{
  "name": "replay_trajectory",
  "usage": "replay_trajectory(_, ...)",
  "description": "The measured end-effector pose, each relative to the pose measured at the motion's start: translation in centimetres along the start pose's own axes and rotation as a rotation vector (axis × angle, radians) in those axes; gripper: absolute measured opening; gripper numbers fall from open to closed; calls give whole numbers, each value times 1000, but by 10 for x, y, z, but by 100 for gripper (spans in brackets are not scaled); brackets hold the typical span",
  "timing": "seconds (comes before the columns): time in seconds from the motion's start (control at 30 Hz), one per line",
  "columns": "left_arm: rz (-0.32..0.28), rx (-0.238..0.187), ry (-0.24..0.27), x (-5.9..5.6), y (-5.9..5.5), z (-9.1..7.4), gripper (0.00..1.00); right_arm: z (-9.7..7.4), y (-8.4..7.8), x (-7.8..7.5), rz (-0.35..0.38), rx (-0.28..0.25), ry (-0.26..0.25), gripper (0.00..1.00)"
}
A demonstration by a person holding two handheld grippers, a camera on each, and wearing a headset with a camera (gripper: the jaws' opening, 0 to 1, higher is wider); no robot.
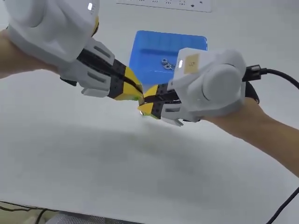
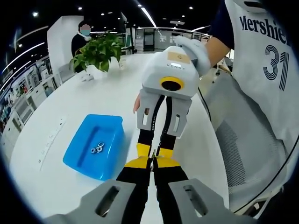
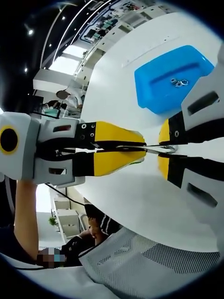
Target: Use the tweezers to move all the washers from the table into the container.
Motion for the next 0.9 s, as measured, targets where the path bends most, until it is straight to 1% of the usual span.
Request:
replay_trajectory(0.13,16,-2,5,-1,8,-6,7,-5,5,-5,-10,-3,-16,8)
replay_trajectory(0.2,27,-6,9,1,9,-7,7,-8,9,-7,-18,-5,-27,8)
replay_trajectory(0.23,31,-7,10,0,11,-9,7,-11,11,-9,-22,-7,-34,8)
replay_trajectory(0.47,86,-14,28,-5,34,-24,7,-25,25,-19,-49,-19,-79,8)
replay_trajectory(0.7,129,-21,42,-8,53,-36,7,-39,37,-30,-83,-20,-119,8)
replay_trajectory(0.73,134,-25,44,-7,55,-37,7,-40,38,-32,-88,-18,-125,8)
replay_trajectory(0.8,143,-34,47,-3,57,-37,7,-43,40,-35,-96,-16,-133,8)
replay_trajectory(0.9,162,-39,52,2,66,-39,7,-48,41,-43,-106,-14,-149,8)
Point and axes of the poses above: the centre of the closed fingertips' face, and the gripper's own axes: z roughly forward along the fingers, x roughly to its left, y roughly out of its top, the point moved 8 cm from there along -z, roughly backward along the fingers, and after that the axes turned 15 degrees about -z, right-handed, at the moved point
